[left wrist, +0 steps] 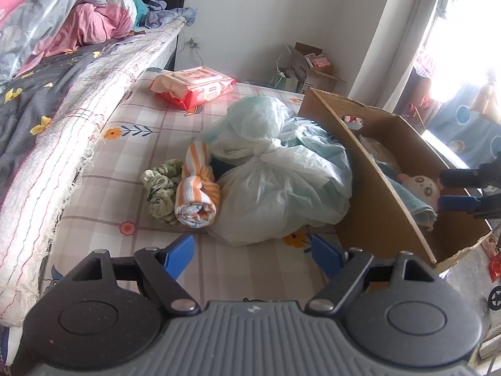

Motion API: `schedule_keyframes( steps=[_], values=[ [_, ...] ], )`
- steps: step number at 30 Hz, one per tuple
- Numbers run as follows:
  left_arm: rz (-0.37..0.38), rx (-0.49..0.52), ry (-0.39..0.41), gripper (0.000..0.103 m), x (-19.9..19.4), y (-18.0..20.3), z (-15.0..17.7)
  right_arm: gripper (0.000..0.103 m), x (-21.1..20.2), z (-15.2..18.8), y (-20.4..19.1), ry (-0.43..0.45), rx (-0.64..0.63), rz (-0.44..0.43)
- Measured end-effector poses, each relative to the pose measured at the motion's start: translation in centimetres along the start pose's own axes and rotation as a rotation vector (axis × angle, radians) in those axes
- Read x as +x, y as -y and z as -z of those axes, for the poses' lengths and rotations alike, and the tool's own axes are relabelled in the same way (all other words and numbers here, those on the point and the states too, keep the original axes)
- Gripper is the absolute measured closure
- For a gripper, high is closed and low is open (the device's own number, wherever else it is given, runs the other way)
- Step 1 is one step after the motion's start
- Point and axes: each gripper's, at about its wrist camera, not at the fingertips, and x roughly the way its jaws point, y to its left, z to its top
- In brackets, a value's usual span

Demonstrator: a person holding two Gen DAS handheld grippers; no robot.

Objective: Organize soft objects
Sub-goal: 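Move the right tool back to the orange striped rolled towel, then grasp the orange striped rolled towel with the right tool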

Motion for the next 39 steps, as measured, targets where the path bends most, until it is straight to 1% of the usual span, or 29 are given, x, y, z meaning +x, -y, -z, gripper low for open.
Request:
schedule_keyframes(
  steps=[6,14,19,24,27,29,31,34,36,39],
  values=[
    [-0.025,-0.005,0.006,0.020,-0.3,-0.8,0.4,0.038,2.2,0.8,-2.2,-0.010,0.012,-0.057],
    [-0.060,-0.013,-0.011,0.020,0.1,-2.1,1.2,0.038,5.2,1.3,-5.0,-0.029,0.007,-0.130],
    [-0.079,-0.026,0.006,0.020,0.5,-3.0,1.2,0.038,7.6,1.4,-6.7,-0.059,0.004,-0.163],
    [-0.072,-0.040,0.044,0.024,1.1,-4.0,0.5,0.038,10.2,1.4,-8.4,-0.088,-0.009,-0.187],
    [-0.057,-0.021,0.066,0.032,1.9,-4.0,-0.4,0.040,12.1,1.0,-9.4,-0.103,-0.010,-0.200],
    [-0.044,-0.007,0.081,0.040,2.7,-4.1,-1.2,0.046,13.6,0.6,-10.2,-0.108,-0.024,-0.199],
    [-0.031,-0.005,0.074,0.046,4.0,-4.3,-2.0,0.050,15.5,0.1,-11.0,-0.123,-0.036,-0.188],
    [-0.034,0.001,0.031,0.052,6.3,-4.6,-3.0,0.055,18.5,-0.5,-12.0,-0.153,-0.043,-0.166],
    [-0.052,0.011,-0.003,0.056,7.7,-4.7,-3.4,0.056,20.2,-0.8,-12.7,-0.167,-0.056,-0.143],
    [-0.065,-0.004,-0.043,0.062,9.3,-5.0,-3.6,0.056,22.2,-1.2,-13.2,-0.170,-0.080,-0.102]
  ],
)
